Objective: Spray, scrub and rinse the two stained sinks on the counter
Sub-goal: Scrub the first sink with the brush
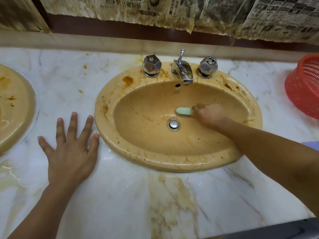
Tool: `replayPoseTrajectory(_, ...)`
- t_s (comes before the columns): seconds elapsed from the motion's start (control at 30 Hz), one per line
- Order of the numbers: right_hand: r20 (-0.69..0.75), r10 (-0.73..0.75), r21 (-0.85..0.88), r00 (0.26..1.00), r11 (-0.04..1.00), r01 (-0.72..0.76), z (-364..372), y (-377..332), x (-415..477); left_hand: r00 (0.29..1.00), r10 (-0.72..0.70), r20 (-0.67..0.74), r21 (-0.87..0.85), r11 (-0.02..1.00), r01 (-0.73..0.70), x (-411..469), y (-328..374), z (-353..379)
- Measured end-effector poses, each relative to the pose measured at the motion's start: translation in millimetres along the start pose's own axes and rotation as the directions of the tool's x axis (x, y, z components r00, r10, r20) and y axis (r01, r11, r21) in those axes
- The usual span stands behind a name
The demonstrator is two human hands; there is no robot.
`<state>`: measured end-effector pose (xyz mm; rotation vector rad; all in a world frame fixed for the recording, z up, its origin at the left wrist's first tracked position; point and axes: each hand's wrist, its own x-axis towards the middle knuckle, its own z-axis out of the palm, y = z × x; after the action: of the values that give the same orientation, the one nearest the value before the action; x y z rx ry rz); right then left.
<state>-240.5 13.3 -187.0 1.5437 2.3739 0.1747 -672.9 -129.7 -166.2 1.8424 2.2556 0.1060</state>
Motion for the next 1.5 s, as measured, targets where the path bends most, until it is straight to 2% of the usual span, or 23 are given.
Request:
replayPoseTrajectory(0.07, 0.169, -0.056, 0.093, 0.984, 0.995, 0.04, 3.1, -2.7, -1.4, 1.0, 0.0, -0.002, -0.005, 1.0, 0.0, 0.5, -1.5, 0.1)
replayPoseTrajectory(0.13, 0.321, -0.158, 0.148, 0.934, 0.982, 0.116, -3.7, 14.2, -8.4, 1.0, -0.001, 0.002, -0.009, 1.0, 0.001, 1.7, -0.3, 0.4)
replayPoseTrajectory(0.2, 0.416, -0.158, 0.076, 0.896, 0.987, 0.139, -13.0, 34.9, -11.3, 1.0, -0.004, 0.0, -0.012, 1.0, 0.004, 2.2, 0.8, 0.4)
replayPoseTrajectory(0.3, 0.304, 0.022, -0.007, 0.952, 1.0, -0.021, -19.5, 40.6, 4.3, 1.0, 0.005, 0.0, -0.013, 1.0, -0.005, 1.8, -1.4, 0.4)
replayPoseTrajectory(0.37, 0.274, 0.056, 0.033, 0.96, 0.997, -0.068, -16.5, 25.1, 8.1, 1.0, 0.008, 0.002, -0.007, 1.0, -0.008, 2.0, -2.5, 0.0)
replayPoseTrajectory(0.43, 0.352, -0.067, 0.145, 0.933, 0.989, 0.016, -11.9, 12.0, -6.9, 1.0, 0.009, 0.002, -0.005, 1.0, -0.009, 2.1, -1.9, -0.1)
replayPoseTrajectory(0.53, 0.527, -0.241, 0.296, 0.815, 0.951, 0.09, -19.2, 14.3, -42.0, 1.0, -0.001, 0.0, -0.011, 1.0, 0.001, 2.8, -0.2, -0.1)
replayPoseTrajectory(0.6, 0.559, -0.161, 0.237, 0.814, 0.971, 0.029, -26.9, 26.6, -39.8, 1.0, -0.002, -0.002, -0.009, 1.0, 0.002, 3.2, 0.0, -0.5)
replayPoseTrajectory(0.7, 0.477, -0.007, 0.113, 0.879, 0.992, -0.054, -29.3, 20.1, -24.4, 1.0, 0.006, 0.003, -0.023, 1.0, -0.006, 2.1, -0.9, -1.4)
replayPoseTrajectory(0.77, 0.484, -0.123, 0.219, 0.867, 0.976, 0.017, -31.1, -2.8, -28.9, 1.0, 0.006, 0.002, -0.029, 1.0, -0.006, 1.6, -1.3, -1.4)
replayPoseTrajectory(0.83, 0.52, -0.294, 0.399, 0.802, 0.914, 0.076, -42.8, -15.5, -48.4, 1.0, 0.003, 0.0, -0.032, 0.999, -0.003, 1.4, -0.8, -1.3)
replayPoseTrajectory(0.87, 0.553, -0.337, 0.434, 0.762, 0.897, 0.081, -54.0, -10.1, -55.8, 1.0, 0.0, -0.002, -0.034, 0.999, 0.0, 1.6, -0.5, -1.3)
replayPoseTrajectory(0.93, 0.644, -0.315, 0.385, 0.697, 0.921, 0.061, -66.9, 13.8, -56.5, 1.0, -0.001, 0.0, -0.043, 0.999, 0.001, 1.5, -0.1, -0.9)
replayPoseTrajectory(0.97, 0.672, -0.256, 0.31, 0.696, 0.95, 0.05, -65.5, 27.0, -50.8, 1.0, -0.002, 0.0, -0.046, 0.999, 0.002, 1.3, 0.2, -0.8)
replayPoseTrajectory(1.03, 0.655, -0.115, 0.159, 0.747, 0.987, 0.013, -57.5, 35.2, -35.9, 1.0, -0.001, -0.002, -0.041, 0.999, 0.001, 1.4, -0.1, -0.9)
replayPoseTrajectory(1.07, 0.627, -0.093, 0.152, 0.774, 0.988, -0.005, -51.1, 29.1, -27.9, 1.0, -0.001, -0.003, -0.041, 0.999, 0.0, 1.1, -0.3, -1.1)
replayPoseTrajectory(1.13, 0.595, -0.189, 0.241, 0.781, 0.969, 0.051, -45.9, 2.2, -19.4, 1.0, 0.003, -0.008, -0.049, 0.999, -0.003, 1.1, -0.9, -0.8)
replayPoseTrajectory(1.2, 0.607, -0.335, 0.41, 0.72, 0.909, 0.077, -55.9, -18.4, -25.5, 1.0, 0.009, -0.013, -0.06, 0.998, -0.009, 1.5, -2.0, 0.8)
replayPoseTrajectory(1.27, 0.641, -0.42, 0.537, 0.642, 0.843, 0.015, -75.4, -6.3, -35.4, 1.0, 0.008, -0.016, -0.085, 0.996, -0.009, 2.8, -4.1, 2.4)
replayPoseTrajectory(1.3, 0.68, -0.425, 0.534, 0.597, 0.846, -0.006, -83.3, 9.0, -40.1, 1.0, 0.009, -0.013, -0.099, 0.995, -0.01, 3.3, -5.4, 3.0)
replayPoseTrajectory(1.37, 0.773, -0.339, 0.426, 0.537, 0.903, -0.043, -97.6, 48.9, -45.3, 1.0, 0.021, -0.003, -0.108, 0.994, -0.021, 3.6, -6.1, 3.6)
replayPoseTrajectory(1.43, 0.82, -0.17, 0.225, 0.546, 0.974, -0.036, -106.3, 74.4, -46.9, 0.999, 0.03, 0.013, -0.104, 0.994, -0.028, 3.6, -6.9, 4.0)
replayPoseTrajectory(1.5, 0.791, -0.073, 0.059, 0.608, 0.997, 0.043, -105.5, 65.4, -49.2, 0.999, 0.04, 0.013, -0.098, 0.994, -0.039, 3.3, -7.2, 4.2)
